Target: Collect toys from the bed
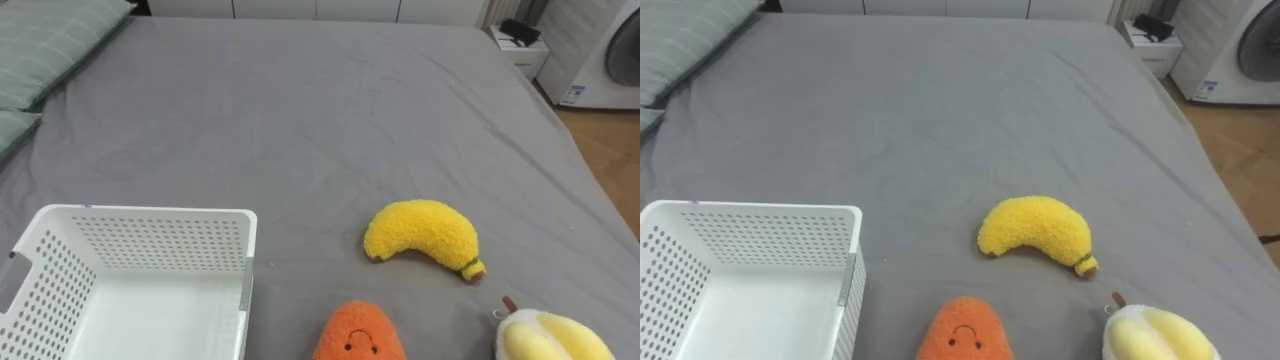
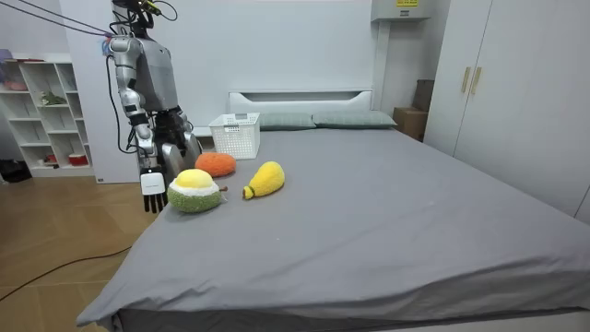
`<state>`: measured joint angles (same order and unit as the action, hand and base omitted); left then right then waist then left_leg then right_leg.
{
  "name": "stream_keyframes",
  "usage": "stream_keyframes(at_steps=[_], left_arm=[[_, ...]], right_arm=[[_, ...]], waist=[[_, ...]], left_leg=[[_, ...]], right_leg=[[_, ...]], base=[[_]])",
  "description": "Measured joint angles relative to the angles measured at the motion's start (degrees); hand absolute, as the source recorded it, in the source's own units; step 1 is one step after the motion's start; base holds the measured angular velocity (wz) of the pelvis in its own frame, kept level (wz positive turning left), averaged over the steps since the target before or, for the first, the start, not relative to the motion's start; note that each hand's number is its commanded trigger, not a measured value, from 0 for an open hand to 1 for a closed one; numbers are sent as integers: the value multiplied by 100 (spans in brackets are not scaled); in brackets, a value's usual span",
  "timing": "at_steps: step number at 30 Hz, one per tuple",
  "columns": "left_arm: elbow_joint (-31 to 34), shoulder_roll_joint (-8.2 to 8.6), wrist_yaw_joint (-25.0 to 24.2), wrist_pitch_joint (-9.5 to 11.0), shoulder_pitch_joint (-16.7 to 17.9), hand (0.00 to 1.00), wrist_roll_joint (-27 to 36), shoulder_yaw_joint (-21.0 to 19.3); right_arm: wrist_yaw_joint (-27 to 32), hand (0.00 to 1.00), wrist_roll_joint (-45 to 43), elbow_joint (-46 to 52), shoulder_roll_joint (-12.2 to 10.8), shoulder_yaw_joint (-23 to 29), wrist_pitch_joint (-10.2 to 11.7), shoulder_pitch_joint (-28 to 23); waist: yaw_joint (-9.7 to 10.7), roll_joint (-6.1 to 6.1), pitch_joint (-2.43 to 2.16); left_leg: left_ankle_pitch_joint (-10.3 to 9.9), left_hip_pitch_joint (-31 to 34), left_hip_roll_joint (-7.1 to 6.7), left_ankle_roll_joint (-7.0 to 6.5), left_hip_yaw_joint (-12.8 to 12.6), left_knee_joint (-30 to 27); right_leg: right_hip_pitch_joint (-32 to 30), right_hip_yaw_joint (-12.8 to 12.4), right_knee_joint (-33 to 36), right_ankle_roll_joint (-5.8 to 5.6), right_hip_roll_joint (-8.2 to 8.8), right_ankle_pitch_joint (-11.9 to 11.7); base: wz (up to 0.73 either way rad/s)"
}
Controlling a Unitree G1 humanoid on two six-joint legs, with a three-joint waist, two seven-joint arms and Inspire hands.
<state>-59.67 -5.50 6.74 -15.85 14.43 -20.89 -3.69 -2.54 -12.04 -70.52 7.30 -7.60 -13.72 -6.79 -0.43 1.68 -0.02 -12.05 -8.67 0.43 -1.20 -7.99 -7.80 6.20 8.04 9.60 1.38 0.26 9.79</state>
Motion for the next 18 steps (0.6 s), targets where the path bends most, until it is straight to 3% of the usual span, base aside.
stream_keyframes(at_steps=[18], left_arm=[[-76,4,23,125,0,0,4,4]], right_arm=[[102,0,59,-84,3,4,189,-2]], waist=[[6,-28,7]], left_leg=[[0,-13,12,0,2,1]], right_leg=[[-30,-11,4,1,-3,2]], base=[[0]])
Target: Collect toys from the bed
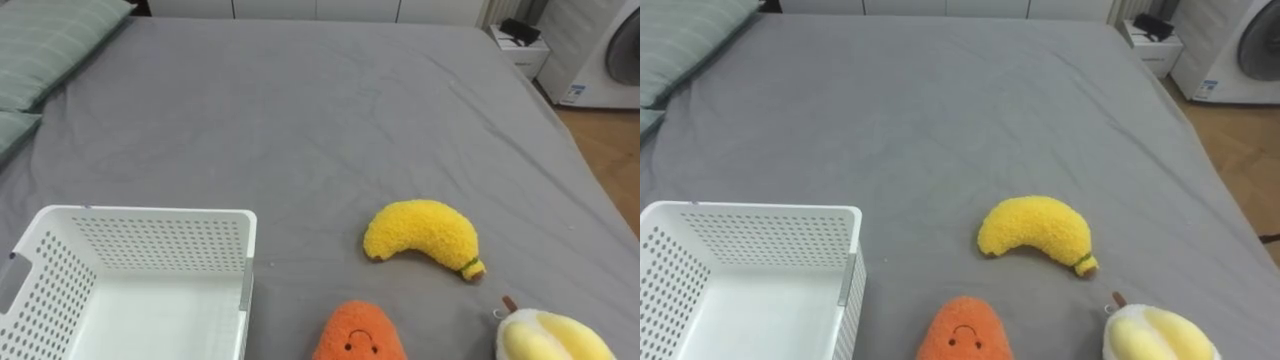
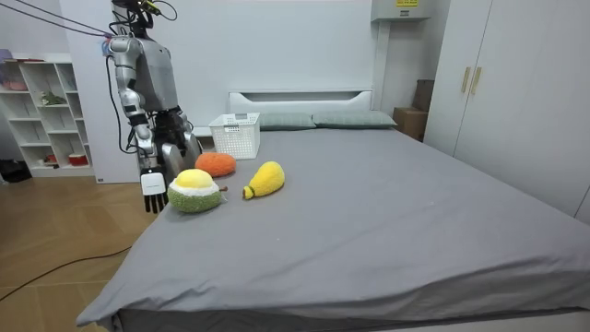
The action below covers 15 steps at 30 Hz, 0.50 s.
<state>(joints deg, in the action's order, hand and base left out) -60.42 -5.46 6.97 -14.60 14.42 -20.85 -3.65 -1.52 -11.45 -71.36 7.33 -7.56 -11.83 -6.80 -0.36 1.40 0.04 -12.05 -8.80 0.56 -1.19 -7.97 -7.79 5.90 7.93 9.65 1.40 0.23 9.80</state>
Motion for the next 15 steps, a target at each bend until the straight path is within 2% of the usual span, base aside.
stream_keyframes(at_steps=[7,15], left_arm=[[-54,-2,12,2,-17,0,3,-18],[-16,-25,20,8,1,0,37,-85]], right_arm=[[14,0,200,-86,-6,18,4,-15],[332,0,851,-121,-18,722,-6,-239]], waist=[[13,2,1],[102,19,1]], left_leg=[[0,-6,-6,0,1,0],[-1,-54,33,1,-19,15]], right_leg=[[7,-4,0,1,-1,0],[9,-42,-11,7,-25,8]], base=[[0],[-1]])
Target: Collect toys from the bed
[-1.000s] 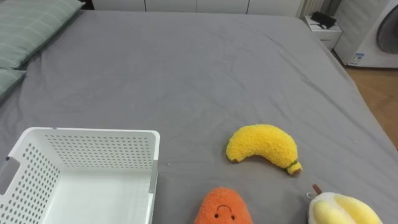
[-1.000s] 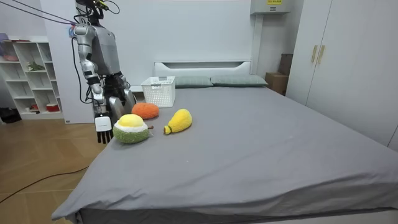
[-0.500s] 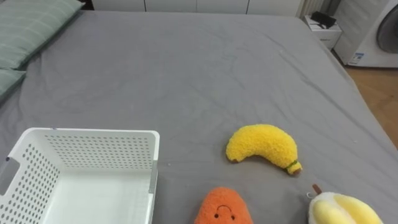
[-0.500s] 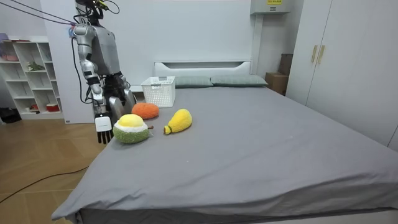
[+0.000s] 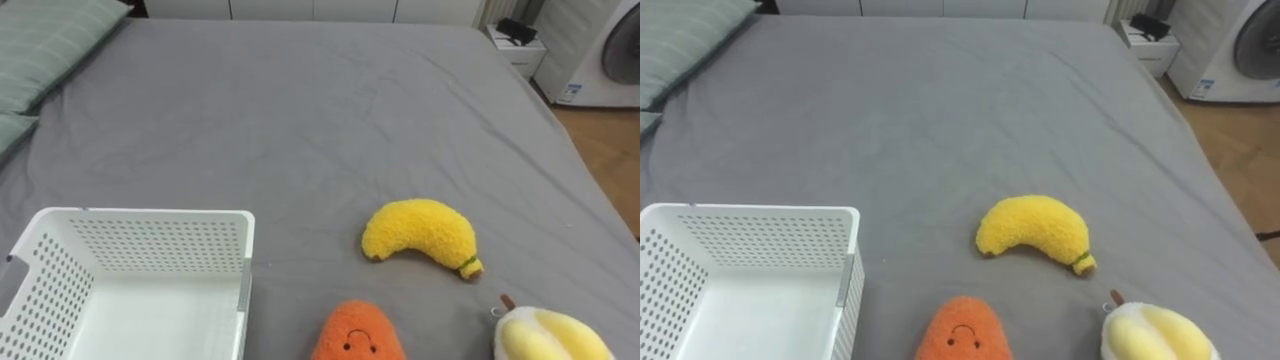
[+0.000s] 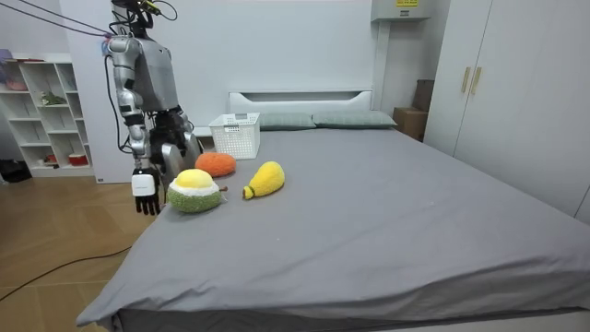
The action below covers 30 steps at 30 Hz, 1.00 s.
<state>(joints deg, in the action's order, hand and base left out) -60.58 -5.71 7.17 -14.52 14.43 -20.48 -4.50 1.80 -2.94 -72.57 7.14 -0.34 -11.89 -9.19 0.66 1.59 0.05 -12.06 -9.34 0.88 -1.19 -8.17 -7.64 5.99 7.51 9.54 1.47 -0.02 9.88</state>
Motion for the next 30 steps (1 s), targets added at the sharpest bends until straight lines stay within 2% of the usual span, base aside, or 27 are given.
stream_keyframes(at_steps=[5,9,12,17,21,25,30], left_arm=[[41,-6,25,9,10,0,1,-341],[41,-10,128,106,16,0,-16,-667],[41,-42,143,184,63,0,-25,-943],[5,-116,193,321,111,0,-22,-1293],[-131,-247,280,426,93,0,-19,-1340],[-131,-256,356,512,97,0,0,-1338],[-117,-264,364,571,81,0,-170,-1338]], right_arm=[[303,0,749,-102,15,637,8,-3],[459,0,1240,-110,25,957,63,-139],[573,0,1526,-121,28,1258,68,-192],[891,0,2084,-6,118,1755,188,-199],[1250,0,2514,321,226,1789,376,-210],[1378,0,2523,687,264,1797,495,-69],[1593,0,2464,1550,353,1797,516,31]], waist=[[108,26,-1],[137,61,-2],[185,130,2],[134,198,4],[87,213,6],[108,233,-3],[72,262,-13]], left_leg=[[-1,-37,12,2,-59,-1],[-4,-41,21,6,-104,8],[-4,-35,26,7,-113,7],[-10,-7,41,10,-242,31],[-22,-11,45,10,-273,32],[-23,-1,46,10,-272,25],[-22,20,37,10,-287,18]], right_leg=[[10,-76,16,4,-6,2],[2,-125,20,6,-19,1],[-8,-127,21,9,-22,-1],[-102,-241,21,12,-53,-20],[-117,-271,22,14,-92,-31],[-129,-270,28,16,-65,-32],[-157,-279,34,17,-98,-42]], base=[[-8],[-5],[-1],[-12],[-5],[0],[0]])
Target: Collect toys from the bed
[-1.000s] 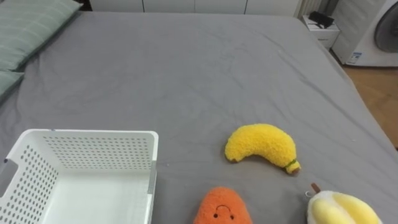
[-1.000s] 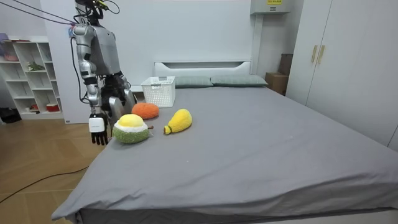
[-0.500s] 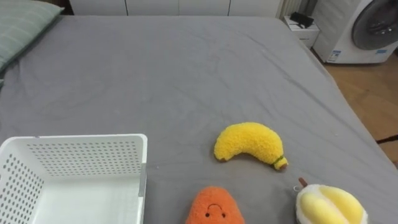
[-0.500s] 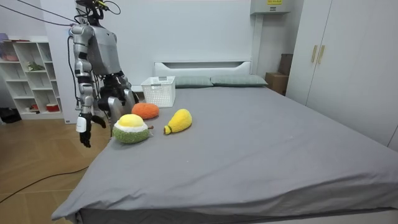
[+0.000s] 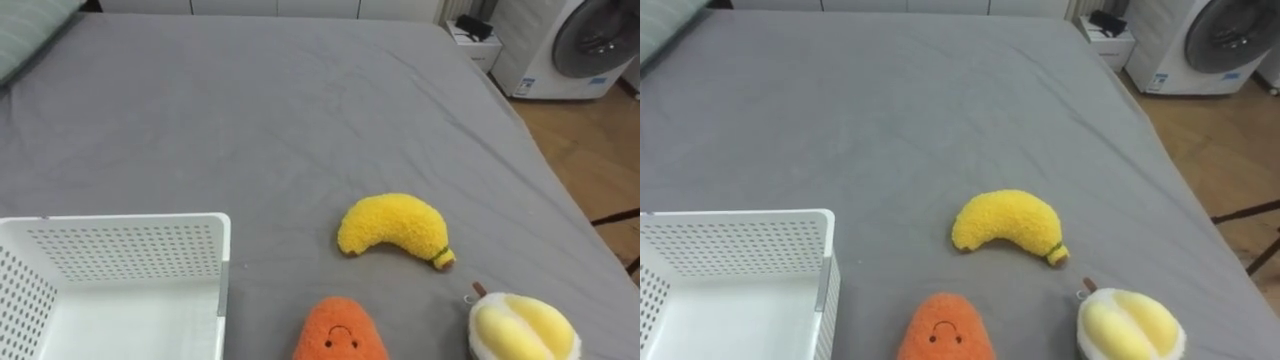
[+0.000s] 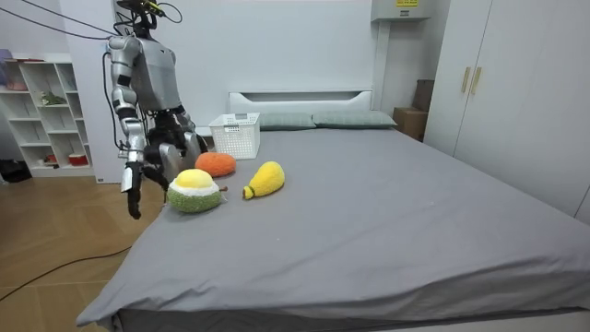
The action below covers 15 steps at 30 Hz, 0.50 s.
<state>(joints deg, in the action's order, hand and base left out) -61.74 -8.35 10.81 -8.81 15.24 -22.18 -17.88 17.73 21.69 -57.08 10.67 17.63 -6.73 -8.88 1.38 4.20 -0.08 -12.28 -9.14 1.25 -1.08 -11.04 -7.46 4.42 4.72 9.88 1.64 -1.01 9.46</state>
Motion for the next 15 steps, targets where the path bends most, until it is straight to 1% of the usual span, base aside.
stream_keyframes(at_steps=[1,3,6,8,9,10,13,14,15], left_arm=[[0,-1,7,17,-5,0,-3,2],[-15,-3,48,47,-4,0,-1,9],[-15,-12,83,48,3,0,11,104],[-15,-15,83,48,6,0,11,126],[-14,-13,82,49,1,0,10,127],[-14,-13,81,48,-5,0,11,149],[-9,-21,68,48,-15,0,5,235],[-4,-20,67,49,-19,0,5,235],[5,-19,63,47,-13,0,5,235]], right_arm=[[11,0,-11,107,27,-4,30,1],[143,0,-214,499,77,-9,201,20],[320,0,-457,1124,80,-20,213,20],[338,0,-549,1355,81,-26,277,46],[360,0,-663,1510,81,-70,297,60],[376,0,-762,1680,80,-133,297,116],[413,0,-899,2109,78,-296,308,175],[415,0,-908,2241,74,-305,307,157],[420,0,-916,2512,76,-325,307,140]], waist=[[-9,1,0],[-22,8,-1],[-24,-4,1],[-24,-5,5],[-55,2,4],[-95,11,-3],[-156,3,4],[-168,32,5],[-181,3,-5]], left_leg=[[0,1,-3,0,0,0],[1,15,-2,0,0,-6],[1,43,3,1,-5,-8],[1,42,8,1,-7,-8],[1,48,9,1,-21,-7],[1,70,8,1,-90,-8],[2,107,9,2,-127,-21],[2,129,8,1,-126,-23],[2,165,7,1,-121,-30]], right_leg=[[-7,0,1,0,0,-1],[-43,-1,11,5,2,-5],[-56,-2,2,6,-4,-6],[-58,0,-1,8,-6,-6],[-80,-4,5,9,-7,-7],[-149,-7,49,15,-8,-10],[-208,-28,86,23,-5,-16],[-215,-19,87,22,-2,-16],[-230,-12,85,21,1,-16]], base=[[0],[0],[0],[0],[-10],[-17],[-11],[0],[0]])
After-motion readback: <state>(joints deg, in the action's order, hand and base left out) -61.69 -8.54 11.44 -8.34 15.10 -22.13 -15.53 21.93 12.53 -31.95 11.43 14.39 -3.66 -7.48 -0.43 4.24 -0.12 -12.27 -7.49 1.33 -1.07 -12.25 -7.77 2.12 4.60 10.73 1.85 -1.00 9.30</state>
